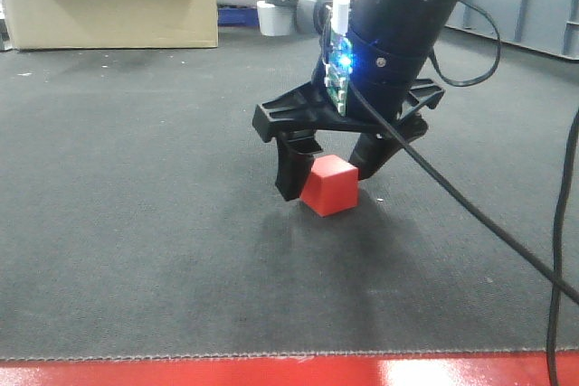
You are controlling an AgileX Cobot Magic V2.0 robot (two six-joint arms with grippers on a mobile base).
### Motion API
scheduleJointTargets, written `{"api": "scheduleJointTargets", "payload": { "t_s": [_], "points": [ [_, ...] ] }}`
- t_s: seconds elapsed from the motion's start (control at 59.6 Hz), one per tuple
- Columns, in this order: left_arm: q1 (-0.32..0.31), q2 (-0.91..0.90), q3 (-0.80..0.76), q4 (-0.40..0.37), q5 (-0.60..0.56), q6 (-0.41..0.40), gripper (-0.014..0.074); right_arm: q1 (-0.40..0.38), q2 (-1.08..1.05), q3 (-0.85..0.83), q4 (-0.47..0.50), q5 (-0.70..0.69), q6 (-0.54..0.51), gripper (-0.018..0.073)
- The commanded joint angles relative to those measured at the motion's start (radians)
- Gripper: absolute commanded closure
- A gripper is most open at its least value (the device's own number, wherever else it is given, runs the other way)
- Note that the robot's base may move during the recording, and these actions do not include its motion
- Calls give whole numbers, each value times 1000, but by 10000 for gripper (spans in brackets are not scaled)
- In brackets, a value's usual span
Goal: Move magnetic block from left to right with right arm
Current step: 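Lower the red cube onto the carpet and open the right gripper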
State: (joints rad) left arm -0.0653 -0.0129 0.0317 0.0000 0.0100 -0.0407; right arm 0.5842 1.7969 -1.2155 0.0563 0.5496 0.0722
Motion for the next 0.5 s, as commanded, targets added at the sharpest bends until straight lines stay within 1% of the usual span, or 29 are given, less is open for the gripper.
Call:
{"api": "scheduleJointTargets", "payload": {
  "t_s": [0.0,0.101,0.168,0.218,0.269,0.319,0.336,0.42,0.453,0.487],
  "points": [
    [-4,-11,9,0,-94,-7,713,1,-87,-37,-7,-31,-9,-62],
    [-4,-11,9,0,-94,-7,713,1,-141,-37,-7,-14,-8,-48],
    [-4,-11,9,0,-94,-7,713,1,-190,-34,-6,-10,-7,9],
    [-4,-11,9,0,-94,-7,713,1,-227,-28,-6,-6,-7,76],
    [-4,-11,9,0,-94,-7,712,1,-282,-17,-5,-2,-7,192],
    [-4,-11,9,0,-94,-7,713,1,-327,-2,-5,-1,-7,288],
    [-4,-11,9,0,-94,-7,713,1,-350,8,-5,-1,-7,336],
    [-4,-11,9,0,-94,-7,713,1,-438,55,-5,-4,-7,482],
    [-4,-11,9,0,-94,-7,713,1,-471,77,-5,-10,-7,509],
    [-4,-11,9,0,-94,-7,713,1,-516,110,-5,-21,-7,500]
  ]
}}
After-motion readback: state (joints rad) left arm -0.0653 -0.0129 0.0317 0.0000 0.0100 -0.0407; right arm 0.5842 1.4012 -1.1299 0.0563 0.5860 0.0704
